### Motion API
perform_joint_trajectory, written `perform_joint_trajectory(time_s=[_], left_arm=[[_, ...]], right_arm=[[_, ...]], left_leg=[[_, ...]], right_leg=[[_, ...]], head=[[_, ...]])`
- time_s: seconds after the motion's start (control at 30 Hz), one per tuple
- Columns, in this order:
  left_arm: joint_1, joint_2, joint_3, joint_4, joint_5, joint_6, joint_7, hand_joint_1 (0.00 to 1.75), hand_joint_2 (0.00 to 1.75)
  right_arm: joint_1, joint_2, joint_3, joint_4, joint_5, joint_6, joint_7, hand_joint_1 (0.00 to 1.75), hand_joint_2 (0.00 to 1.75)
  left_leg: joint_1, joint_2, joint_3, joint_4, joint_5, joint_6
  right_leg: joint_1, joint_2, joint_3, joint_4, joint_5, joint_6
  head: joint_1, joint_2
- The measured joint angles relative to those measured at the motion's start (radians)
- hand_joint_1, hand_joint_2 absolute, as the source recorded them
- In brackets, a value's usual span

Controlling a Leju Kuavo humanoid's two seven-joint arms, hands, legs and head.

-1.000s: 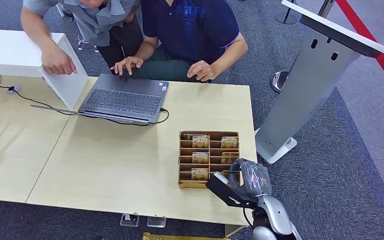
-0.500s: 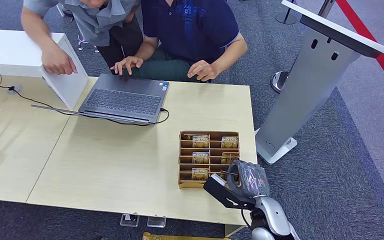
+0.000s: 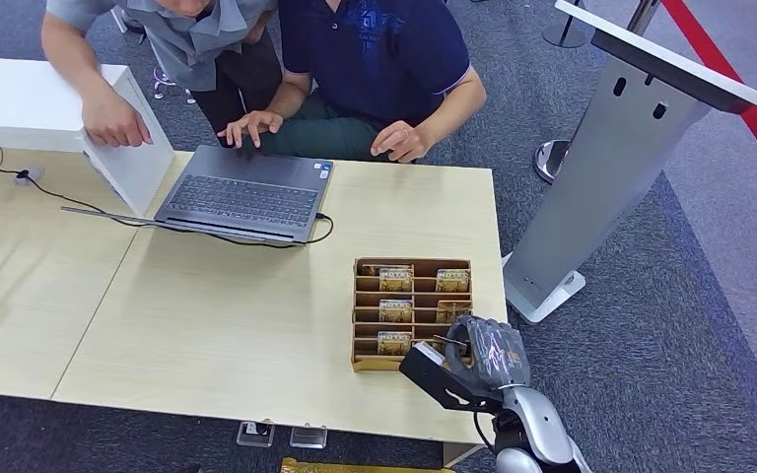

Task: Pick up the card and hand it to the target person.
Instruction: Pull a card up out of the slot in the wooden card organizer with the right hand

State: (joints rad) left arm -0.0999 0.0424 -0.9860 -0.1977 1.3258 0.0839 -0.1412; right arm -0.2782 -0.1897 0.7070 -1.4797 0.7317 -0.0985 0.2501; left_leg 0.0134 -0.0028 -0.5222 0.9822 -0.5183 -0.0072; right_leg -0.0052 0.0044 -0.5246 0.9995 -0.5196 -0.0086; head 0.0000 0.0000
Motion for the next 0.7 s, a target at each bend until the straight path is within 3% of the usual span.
perform_joint_trajectory(time_s=[0.13, 0.43, 0.7], left_arm=[[-0.002, -0.002, -0.016, 0.001, -0.009, -0.001, 0.001, 0.0, 1.75], [-0.021, -0.007, -0.049, -0.002, -0.032, -0.003, 0.014, 0.0, 1.75], [-0.039, -0.011, -0.072, -0.001, -0.056, -0.005, 0.033, 0.0, 1.75]], right_arm=[[-0.124, -0.022, 0.032, -0.005, -0.136, 0.059, 0.005, 1.75, 1.75], [-0.31, -0.006, 0.07, 0.084, -0.226, 0.078, 0.028, 1.75, 1.75], [-0.439, 0.092, 0.138, 0.338, -0.17, 0.007, 0.028, 1.75, 1.75]], left_leg=[[0.0, 0.001, -0.001, 0.001, 0.0, 0.0], [0.0, 0.001, -0.001, 0.001, 0.001, 0.0], [0.0, 0.003, 0.001, -0.001, 0.001, 0.0]], right_leg=[[0.0, 0.001, -0.001, 0.001, 0.0, 0.0], [0.0, 0.001, -0.001, 0.001, 0.001, 0.0], [0.0, 0.003, 0.0, 0.0, 0.001, 0.0]], head=[[0.0, 0.0], [0.0, 0.0], [0.0, 0.0]])
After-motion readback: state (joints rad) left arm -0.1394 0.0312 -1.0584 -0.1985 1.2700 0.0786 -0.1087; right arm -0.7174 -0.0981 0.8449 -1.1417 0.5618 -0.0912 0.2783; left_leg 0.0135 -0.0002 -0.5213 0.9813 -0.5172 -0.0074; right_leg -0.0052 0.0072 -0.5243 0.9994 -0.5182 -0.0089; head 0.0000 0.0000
